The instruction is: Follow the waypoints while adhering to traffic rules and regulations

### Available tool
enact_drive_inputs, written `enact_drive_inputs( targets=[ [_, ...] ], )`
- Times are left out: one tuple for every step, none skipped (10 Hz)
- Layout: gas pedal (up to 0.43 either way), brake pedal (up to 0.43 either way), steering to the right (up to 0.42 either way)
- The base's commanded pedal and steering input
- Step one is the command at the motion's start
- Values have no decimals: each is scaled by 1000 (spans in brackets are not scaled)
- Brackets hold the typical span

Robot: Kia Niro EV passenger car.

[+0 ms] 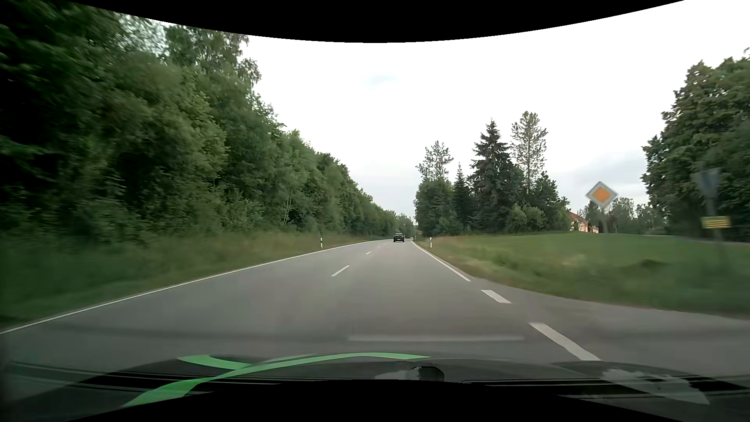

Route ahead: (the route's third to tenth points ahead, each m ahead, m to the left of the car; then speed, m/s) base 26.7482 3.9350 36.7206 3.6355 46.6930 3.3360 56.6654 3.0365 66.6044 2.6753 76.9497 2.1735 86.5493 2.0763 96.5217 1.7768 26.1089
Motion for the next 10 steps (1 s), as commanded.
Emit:
enact_drive_inputs(
  targets=[
    [118,0,0],
    [118,0,0],
    [130,0,0],
    [157,0,0],
    [157,0,0],
    [177,0,0],
    [197,0,1],
    [197,0,1],
    [197,0,1],
    [197,0,1]
  ],
)
